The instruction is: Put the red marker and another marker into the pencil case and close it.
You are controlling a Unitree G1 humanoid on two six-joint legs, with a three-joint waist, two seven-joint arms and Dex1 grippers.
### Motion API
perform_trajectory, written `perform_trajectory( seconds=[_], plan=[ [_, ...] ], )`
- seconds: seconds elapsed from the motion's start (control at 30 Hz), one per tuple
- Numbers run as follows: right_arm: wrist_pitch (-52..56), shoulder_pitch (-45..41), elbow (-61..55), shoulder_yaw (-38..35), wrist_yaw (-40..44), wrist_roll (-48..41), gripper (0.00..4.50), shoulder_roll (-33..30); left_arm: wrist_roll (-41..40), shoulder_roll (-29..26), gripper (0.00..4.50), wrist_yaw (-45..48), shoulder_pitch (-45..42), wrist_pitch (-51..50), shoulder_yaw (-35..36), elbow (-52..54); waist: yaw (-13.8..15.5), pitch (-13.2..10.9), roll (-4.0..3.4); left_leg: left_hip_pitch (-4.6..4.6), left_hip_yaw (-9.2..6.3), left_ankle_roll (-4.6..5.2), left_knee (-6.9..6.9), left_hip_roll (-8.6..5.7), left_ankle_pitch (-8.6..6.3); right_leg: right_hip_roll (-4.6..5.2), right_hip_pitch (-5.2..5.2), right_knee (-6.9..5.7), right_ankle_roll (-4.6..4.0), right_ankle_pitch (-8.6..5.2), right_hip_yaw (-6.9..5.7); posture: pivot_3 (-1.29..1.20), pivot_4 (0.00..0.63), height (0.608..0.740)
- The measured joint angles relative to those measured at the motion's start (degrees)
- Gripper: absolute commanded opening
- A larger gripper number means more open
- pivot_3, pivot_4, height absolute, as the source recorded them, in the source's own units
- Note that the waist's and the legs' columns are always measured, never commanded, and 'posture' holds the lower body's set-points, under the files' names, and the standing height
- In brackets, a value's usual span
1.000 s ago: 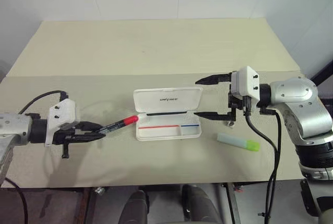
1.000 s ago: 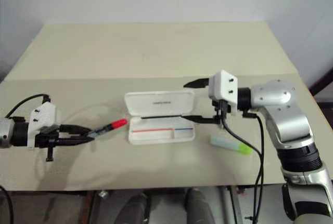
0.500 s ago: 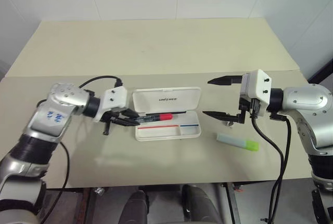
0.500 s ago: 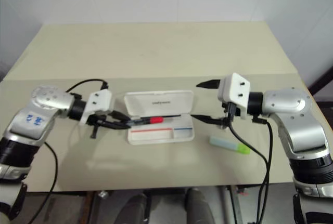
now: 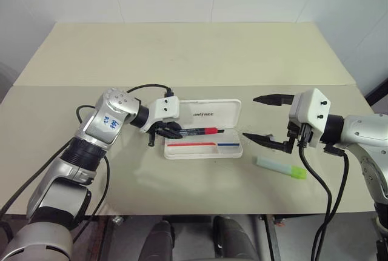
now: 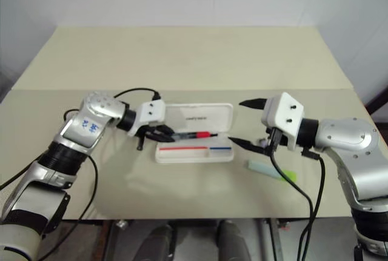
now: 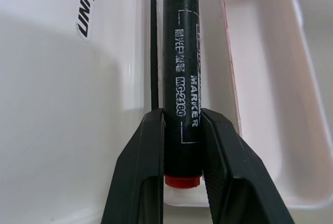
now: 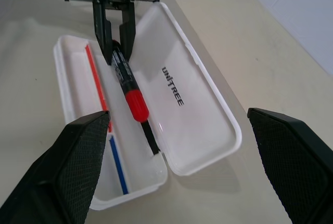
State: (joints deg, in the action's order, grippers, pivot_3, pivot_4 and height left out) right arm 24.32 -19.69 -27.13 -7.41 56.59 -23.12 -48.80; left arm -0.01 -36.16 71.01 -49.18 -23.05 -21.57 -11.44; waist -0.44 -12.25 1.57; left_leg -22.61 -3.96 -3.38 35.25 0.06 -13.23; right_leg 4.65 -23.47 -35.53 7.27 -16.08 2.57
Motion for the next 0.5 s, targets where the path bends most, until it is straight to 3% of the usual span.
perform_trajectory(
  seconds=[0.5],
  plan=[
    [0.56,-0.57,-0.21,0.42,-1.09,-0.41,4.5,0.12,0.28,1.69,0.61,-0.47,2.4,-1.35,0.71,5.2,0.53,0.0,0.0,-0.06,-0.01,0.01,0.07,-0.03,-0.01,0.02,0.02,0.06,0.05,0.03,-0.01,0.0,0.15,0.74]
  ],
)
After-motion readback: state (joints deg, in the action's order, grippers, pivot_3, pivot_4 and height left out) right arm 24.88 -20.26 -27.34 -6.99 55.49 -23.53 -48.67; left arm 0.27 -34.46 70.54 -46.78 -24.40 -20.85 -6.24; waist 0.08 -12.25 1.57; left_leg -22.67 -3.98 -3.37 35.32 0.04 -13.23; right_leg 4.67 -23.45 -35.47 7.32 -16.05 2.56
